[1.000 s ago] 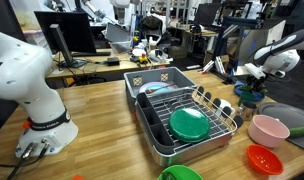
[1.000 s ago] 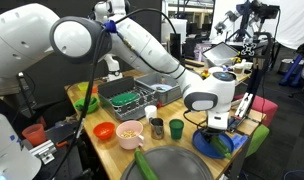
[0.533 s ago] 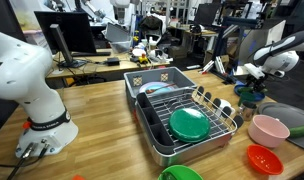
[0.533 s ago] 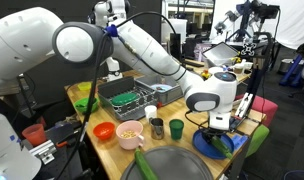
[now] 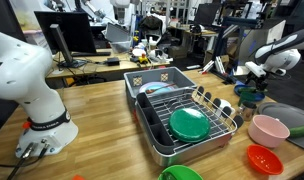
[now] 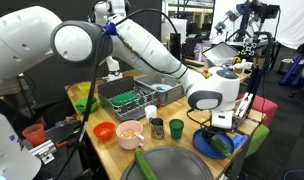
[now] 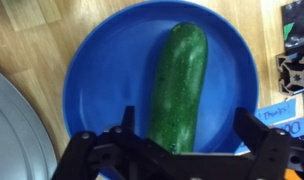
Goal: Remove one zucchini from the grey tray and put it on the dark blue plate
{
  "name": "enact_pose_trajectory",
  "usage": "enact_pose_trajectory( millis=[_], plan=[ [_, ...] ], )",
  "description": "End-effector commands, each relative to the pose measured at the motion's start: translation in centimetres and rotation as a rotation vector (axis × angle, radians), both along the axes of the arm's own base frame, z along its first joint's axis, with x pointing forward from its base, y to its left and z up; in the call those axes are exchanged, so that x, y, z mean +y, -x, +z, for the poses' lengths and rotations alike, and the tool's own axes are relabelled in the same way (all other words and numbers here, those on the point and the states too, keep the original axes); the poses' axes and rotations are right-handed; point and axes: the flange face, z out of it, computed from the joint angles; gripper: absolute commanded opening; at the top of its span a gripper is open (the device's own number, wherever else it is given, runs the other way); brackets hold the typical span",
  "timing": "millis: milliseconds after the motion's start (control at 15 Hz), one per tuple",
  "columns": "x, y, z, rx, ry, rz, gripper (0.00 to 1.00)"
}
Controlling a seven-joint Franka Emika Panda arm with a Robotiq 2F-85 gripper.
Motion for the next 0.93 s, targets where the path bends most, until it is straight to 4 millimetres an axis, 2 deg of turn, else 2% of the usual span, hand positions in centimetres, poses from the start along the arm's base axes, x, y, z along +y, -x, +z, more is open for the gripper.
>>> enact_pose_trajectory(
  millis=[0,400,600,867],
  plan=[
    [0.1,0.6,1.5,-0.004,-0.029,0.016,1.00],
    [0.8,3.1,4.5,-0.041,-0.080,0.085,1.00],
    [1.1,5.5,5.8,-0.050,-0.112,0.132,1.00],
    [1.1,10.1,6.9,-0.054,-0.150,0.217,1.00]
  ],
)
